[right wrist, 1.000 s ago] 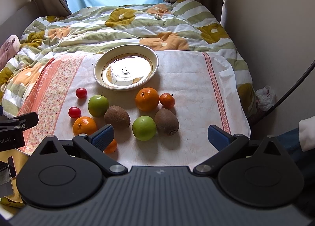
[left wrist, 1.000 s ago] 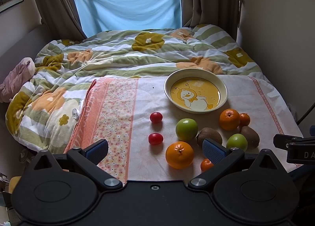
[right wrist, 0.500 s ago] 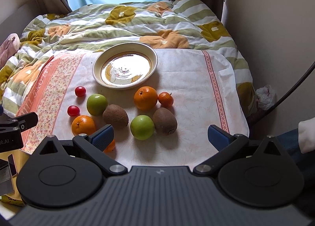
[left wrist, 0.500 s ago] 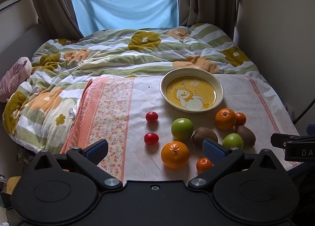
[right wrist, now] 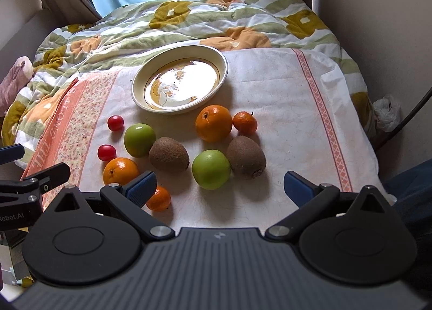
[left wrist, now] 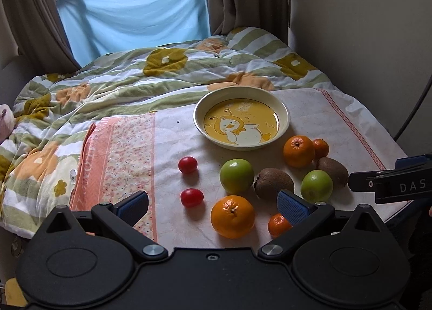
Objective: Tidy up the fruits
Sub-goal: 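Grasp the large orange with the left tool while the right tool grasps a small mandarin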
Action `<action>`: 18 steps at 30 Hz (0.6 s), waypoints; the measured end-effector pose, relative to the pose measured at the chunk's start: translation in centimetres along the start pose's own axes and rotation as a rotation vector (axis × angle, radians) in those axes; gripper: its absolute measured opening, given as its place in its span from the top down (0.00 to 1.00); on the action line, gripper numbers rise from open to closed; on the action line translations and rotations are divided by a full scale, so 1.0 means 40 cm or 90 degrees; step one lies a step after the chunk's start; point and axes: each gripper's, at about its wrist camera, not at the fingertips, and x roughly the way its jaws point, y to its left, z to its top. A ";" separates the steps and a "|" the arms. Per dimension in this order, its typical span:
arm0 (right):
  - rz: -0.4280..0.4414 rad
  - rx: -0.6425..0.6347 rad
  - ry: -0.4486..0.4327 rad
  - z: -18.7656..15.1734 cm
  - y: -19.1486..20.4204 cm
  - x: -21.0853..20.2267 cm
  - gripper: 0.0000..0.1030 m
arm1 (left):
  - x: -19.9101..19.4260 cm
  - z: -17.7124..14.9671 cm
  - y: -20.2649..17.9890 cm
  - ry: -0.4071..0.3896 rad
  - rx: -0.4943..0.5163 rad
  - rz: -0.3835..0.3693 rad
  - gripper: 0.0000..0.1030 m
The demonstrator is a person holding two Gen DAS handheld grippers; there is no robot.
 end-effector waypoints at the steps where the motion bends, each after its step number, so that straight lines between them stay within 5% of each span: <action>1: -0.001 0.005 0.004 -0.006 0.009 0.013 0.00 | 0.013 -0.004 0.004 0.001 0.011 -0.009 0.01; 18: -0.058 0.117 0.036 -0.081 0.155 0.184 0.06 | 0.251 -0.093 0.015 0.015 0.221 -0.191 0.26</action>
